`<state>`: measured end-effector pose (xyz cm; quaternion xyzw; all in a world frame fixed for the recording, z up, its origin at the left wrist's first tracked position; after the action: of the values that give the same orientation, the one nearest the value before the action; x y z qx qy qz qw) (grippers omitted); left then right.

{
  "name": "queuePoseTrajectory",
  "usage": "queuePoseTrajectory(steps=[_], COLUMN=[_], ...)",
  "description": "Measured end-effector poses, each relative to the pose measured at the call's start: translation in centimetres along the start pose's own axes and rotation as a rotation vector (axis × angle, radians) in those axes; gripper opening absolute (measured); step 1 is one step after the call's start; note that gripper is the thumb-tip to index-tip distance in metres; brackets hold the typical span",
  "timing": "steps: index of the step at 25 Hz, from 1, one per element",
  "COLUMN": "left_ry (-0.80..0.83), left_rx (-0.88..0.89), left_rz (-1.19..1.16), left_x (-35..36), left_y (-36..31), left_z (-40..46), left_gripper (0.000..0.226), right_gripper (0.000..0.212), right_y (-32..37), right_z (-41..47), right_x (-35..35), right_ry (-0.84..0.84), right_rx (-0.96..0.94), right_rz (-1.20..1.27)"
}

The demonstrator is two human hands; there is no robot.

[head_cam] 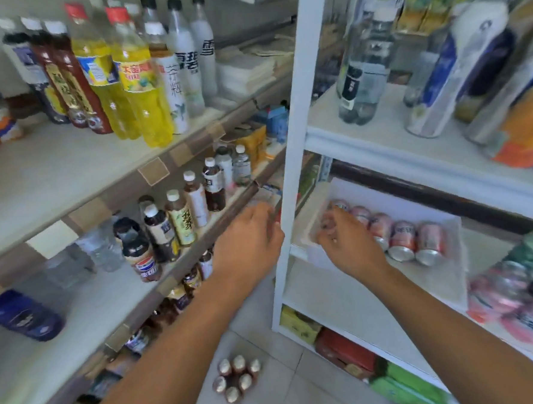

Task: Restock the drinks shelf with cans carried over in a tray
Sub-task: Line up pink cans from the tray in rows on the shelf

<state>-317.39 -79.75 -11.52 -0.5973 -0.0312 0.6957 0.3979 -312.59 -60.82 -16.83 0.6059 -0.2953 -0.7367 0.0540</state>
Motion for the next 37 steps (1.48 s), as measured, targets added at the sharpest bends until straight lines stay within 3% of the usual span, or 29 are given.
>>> queuePoseTrajectory(steps=[4, 8, 11, 14, 17, 21, 27, 37], left_ry=[0.077, 0.128, 0.152, 0.160, 0.165, 0.165, 0.166, 0.175], left_rx=[0.001, -0.062, -0.092, -0.133, -0.200, -0.280, -0.269, -0.273], left_rz=[-0.030, -0.029, -0.027, -0.037, -0.033, -0.052, -0.033, -0.035], left_x=[5.2, 10.3, 13.0, 14.4, 14.8, 15.0, 15.9, 15.6], left_y=[-1.6, -1.7, -1.5, -0.8, 0.2, 1.5, 1.2, 0.5], left_z=[2.0, 3.9, 5.1, 5.6, 5.9, 5.9, 6.1, 5.7], left_gripper=[0.027, 0.027, 0.026, 0.027, 0.027, 0.028, 0.027, 0.028], right_gripper=[0.022, 0.041, 0.044, 0.018, 0.032, 0.036, 0.045, 0.030], right_y=[-8.1, -14.9, -17.5, -18.8, -19.3, -19.2, -18.9, -19.9], right_z=[2.2, 4.4, 5.6, 6.5, 7.1, 8.1, 8.2, 6.9], right_x=[1.4, 5.0, 8.0, 10.5, 12.8, 14.3, 15.7, 14.6], right_ry=[0.076, 0.227, 0.354, 0.413, 0.484, 0.505, 0.526, 0.468], right_rx=[0.198, 0.342, 0.400, 0.458, 0.526, 0.569, 0.664, 0.700], right_rz=[0.075, 0.138, 0.162, 0.240, 0.364, 0.438, 0.628, 0.716])
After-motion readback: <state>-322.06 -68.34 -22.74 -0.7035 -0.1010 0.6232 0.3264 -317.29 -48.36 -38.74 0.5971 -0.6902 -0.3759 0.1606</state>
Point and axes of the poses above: each hand's wrist, its own z-axis towards the middle knuckle, its own x-axis out of the palm, y = z × x, the point moved 9 cm from there along z, towards the middle knuckle, and after that the axes turned 3 degrees about -z, right-handed, at the moved point
